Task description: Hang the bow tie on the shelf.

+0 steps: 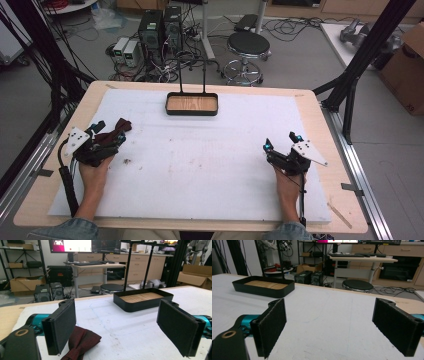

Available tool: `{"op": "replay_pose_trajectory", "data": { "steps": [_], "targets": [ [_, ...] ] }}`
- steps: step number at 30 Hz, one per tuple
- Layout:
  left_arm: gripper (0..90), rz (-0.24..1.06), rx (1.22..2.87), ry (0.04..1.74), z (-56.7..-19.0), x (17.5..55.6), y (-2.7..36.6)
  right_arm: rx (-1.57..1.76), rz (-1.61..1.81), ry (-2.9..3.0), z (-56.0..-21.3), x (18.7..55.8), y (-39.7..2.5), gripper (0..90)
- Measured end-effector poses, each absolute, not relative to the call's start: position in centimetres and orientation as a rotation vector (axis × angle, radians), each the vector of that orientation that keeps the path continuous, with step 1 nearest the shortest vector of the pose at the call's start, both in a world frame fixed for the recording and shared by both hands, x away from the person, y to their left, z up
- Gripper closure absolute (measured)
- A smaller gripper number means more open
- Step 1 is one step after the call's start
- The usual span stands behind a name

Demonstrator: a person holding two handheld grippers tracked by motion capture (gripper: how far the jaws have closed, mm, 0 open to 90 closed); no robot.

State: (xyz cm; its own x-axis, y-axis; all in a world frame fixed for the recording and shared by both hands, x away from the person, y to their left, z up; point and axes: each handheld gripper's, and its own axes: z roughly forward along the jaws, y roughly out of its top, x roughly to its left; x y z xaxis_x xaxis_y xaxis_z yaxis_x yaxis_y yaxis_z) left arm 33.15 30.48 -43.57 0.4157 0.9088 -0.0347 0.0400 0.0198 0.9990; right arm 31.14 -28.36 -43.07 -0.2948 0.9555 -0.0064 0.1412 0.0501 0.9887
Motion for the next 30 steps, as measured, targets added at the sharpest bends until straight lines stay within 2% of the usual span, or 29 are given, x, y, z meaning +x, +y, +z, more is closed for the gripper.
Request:
{"op": "replay_pose_trajectory", "data": {
  "steps": [30],
  "targets": [
    [16.3, 0.892, 1.407, 0.906, -43.34, 32.9, 30.38, 1.138, 1.317, 1.568, -43.12, 31.23, -28.22, 11.2]
  ]
}}
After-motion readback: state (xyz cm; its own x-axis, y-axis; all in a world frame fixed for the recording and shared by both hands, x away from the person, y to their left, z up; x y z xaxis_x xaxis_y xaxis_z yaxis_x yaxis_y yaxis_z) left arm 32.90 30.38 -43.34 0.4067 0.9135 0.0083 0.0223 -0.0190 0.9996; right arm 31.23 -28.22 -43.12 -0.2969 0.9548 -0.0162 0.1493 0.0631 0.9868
